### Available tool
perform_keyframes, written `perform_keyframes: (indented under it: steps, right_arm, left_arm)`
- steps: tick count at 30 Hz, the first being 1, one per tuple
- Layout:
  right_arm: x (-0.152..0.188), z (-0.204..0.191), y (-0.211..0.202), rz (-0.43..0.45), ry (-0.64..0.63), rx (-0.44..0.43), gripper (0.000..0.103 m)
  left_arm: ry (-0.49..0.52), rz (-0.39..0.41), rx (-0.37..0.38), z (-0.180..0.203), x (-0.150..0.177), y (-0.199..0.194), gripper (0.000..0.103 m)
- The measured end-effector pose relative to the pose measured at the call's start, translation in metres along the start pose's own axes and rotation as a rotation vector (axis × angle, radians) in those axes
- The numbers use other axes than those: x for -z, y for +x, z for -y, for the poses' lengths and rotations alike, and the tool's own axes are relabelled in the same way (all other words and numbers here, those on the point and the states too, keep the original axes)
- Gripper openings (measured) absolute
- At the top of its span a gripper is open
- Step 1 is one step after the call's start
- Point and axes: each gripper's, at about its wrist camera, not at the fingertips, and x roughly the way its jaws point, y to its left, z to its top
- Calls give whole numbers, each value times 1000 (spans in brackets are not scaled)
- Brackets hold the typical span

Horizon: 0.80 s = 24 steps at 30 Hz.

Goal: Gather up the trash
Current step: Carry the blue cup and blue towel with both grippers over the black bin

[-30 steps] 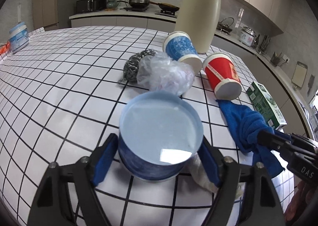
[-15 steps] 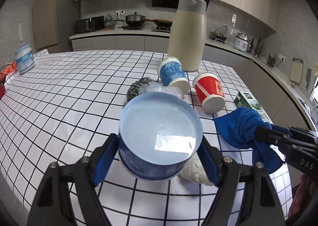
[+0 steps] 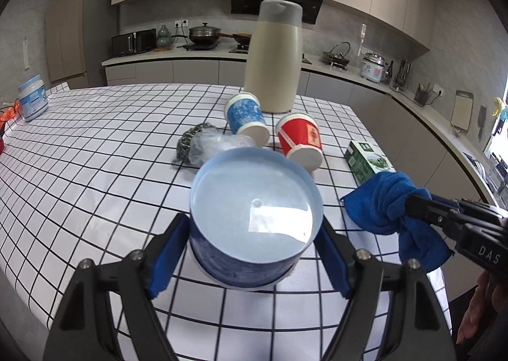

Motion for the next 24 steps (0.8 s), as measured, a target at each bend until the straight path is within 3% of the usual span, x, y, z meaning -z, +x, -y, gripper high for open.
perform_keyframes:
  steps: [10,24]
  right_arm:
    - [9,48,-60,51,40,61,16]
    - [75,177,-157,59,171,209,16]
  left_arm:
    - [61,10,67,68,2,-11,79]
    - [171,-31,209,211,30,-13,78]
